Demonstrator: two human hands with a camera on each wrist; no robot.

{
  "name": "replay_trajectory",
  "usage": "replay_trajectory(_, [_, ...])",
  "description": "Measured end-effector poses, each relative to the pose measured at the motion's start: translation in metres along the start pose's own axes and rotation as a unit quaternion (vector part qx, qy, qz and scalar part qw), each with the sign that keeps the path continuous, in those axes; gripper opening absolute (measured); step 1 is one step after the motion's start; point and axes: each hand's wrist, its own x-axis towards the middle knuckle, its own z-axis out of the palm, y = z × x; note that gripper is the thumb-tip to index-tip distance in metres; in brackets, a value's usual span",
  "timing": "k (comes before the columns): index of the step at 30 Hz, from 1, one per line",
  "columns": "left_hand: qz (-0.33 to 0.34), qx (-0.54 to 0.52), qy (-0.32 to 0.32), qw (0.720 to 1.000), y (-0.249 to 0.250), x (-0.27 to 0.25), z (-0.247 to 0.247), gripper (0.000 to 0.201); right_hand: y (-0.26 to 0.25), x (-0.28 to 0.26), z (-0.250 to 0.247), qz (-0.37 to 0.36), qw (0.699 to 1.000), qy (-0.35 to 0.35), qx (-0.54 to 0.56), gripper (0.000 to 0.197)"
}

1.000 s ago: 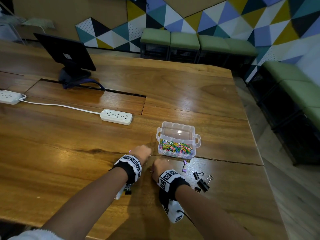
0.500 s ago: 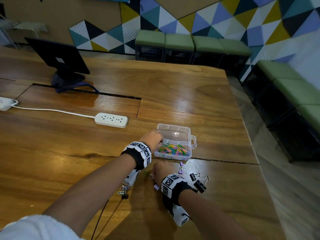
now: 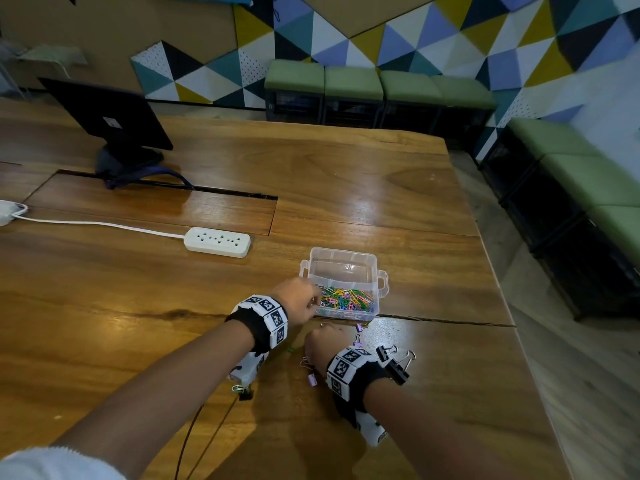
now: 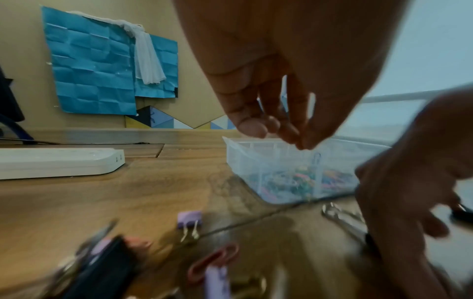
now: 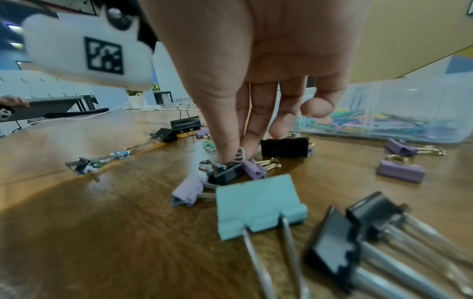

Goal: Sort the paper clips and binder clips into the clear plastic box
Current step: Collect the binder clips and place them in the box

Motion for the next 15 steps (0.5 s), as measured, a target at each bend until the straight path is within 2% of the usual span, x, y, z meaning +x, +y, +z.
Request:
replay_trajectory(4, [0.034,0.041,-0.109,0.993,-0.005,-0.025,0.017,0.019,0.01,-0.002,0.001,-0.024,1.0,0.01,-0.009,0.023])
replay_trajectory(6, [0.037,0.075,-0.14,0.987,-0.008,-0.032,0.026,0.024,0.011,-0.002,0.001,-0.024,1.0,-0.001,-0.015,0.025])
replay_trajectory(9, [0.029,0.078,-0.159,0.984,-0.011,-0.037,0.034,0.029,0.011,-0.004,0.002,-0.032,0.999,-0.019,-0.033,0.027])
replay_trajectory(15, [0.007,0.026,-0.153,0.988,-0.014,-0.04,0.041,0.021,0.011,-0.007,0.006,-0.044,0.997,-0.037,-0.052,0.027])
